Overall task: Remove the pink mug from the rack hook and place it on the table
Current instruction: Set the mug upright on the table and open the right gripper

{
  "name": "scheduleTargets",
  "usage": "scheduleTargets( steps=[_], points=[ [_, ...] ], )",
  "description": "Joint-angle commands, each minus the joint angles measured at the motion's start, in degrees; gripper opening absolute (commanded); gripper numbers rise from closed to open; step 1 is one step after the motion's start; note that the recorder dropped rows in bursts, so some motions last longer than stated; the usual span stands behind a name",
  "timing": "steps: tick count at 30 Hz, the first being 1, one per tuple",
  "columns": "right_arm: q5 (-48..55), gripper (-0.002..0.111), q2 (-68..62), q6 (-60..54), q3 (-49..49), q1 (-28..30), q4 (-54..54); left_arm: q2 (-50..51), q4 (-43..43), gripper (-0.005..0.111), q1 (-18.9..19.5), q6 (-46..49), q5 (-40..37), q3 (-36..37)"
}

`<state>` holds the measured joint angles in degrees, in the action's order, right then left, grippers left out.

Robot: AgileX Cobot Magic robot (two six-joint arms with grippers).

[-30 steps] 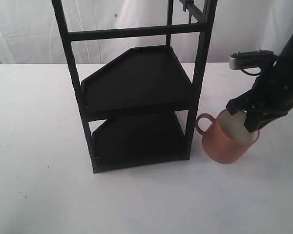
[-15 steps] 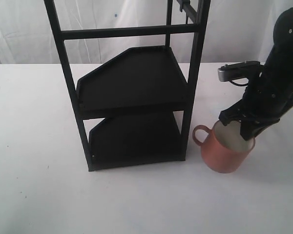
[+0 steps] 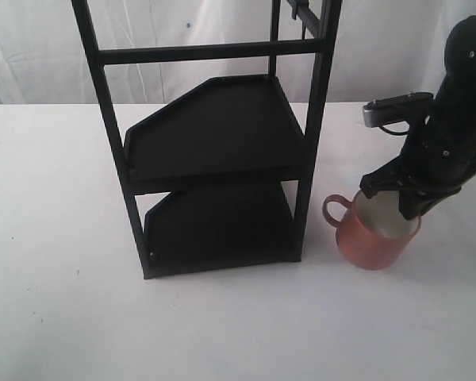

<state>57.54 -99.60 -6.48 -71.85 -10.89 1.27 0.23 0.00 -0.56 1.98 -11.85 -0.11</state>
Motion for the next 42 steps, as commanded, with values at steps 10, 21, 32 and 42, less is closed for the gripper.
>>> scheduleTargets(
  steps=[10,21,32,42],
  points=[
    [-3.19,0.000,0.08,-2.20,0.62,0.08,-2.33,-0.23,-0.32,0.000,-0.30,-0.06,-0.16,0.11],
    [-4.09,0.000,-2.84,-2.29,0.62,0.08,-2.97,-0.23,-0.32,0.000,-0.30,-0.06,-0.16,0.11],
    [-3.97,0.000,-3.05,-2.29,0.62,0.08,-4.21,-0.23,-0.32,0.000,-0.30,-0.06,-0.16,0.11],
    [-4.08,0.002,-3.05,-2.69,0.62,0.08,-4.23,-0.23,-0.32,0.000,-0.30,-0.06,-0.16,0.11]
  ],
)
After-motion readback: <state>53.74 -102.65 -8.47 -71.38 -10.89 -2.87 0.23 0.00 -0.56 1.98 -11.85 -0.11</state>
